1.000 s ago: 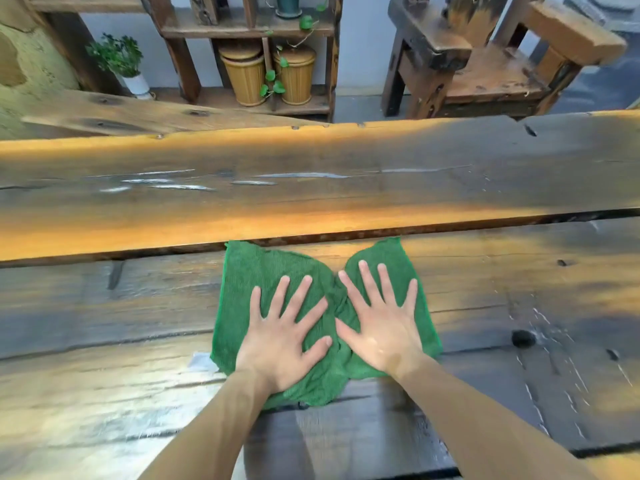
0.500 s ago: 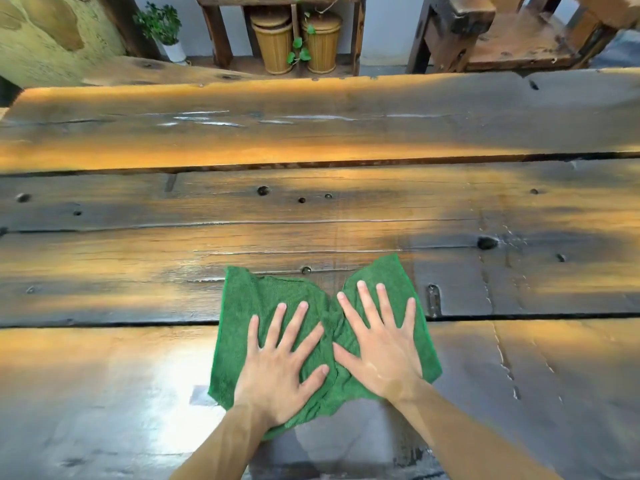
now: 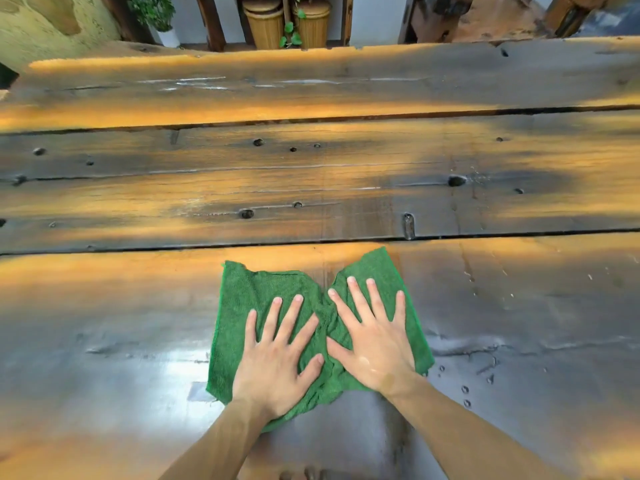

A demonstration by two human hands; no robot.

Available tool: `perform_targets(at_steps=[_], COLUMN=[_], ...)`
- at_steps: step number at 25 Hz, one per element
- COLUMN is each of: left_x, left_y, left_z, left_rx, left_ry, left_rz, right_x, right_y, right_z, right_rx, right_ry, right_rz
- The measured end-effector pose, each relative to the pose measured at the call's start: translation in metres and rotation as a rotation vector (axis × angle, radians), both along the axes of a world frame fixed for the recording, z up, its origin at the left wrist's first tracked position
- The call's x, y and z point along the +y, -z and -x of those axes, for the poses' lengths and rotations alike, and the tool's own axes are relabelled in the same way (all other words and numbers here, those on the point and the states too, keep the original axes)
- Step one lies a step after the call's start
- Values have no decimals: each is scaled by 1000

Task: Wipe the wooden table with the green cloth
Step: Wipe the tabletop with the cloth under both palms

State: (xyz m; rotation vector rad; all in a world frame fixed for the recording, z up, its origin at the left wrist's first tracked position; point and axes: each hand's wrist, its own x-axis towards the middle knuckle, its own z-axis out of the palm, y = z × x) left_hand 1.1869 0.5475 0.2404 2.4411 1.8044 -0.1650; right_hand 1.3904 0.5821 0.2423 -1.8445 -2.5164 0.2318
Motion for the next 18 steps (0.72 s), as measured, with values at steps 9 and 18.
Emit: perform_targets(at_steps=[9,18], left_x=[-124,-153], left_y=[0,-7], left_z=[-17,-27], left_rx=[-24,-27], left_ry=[-40,-83], left_rz=[20,94], right_x=[-121,-187], right_y=[0,-8], right_z=[-19,-63], right_rx=[-7,-23], right_ry=[43,325], right_rz=[41,121])
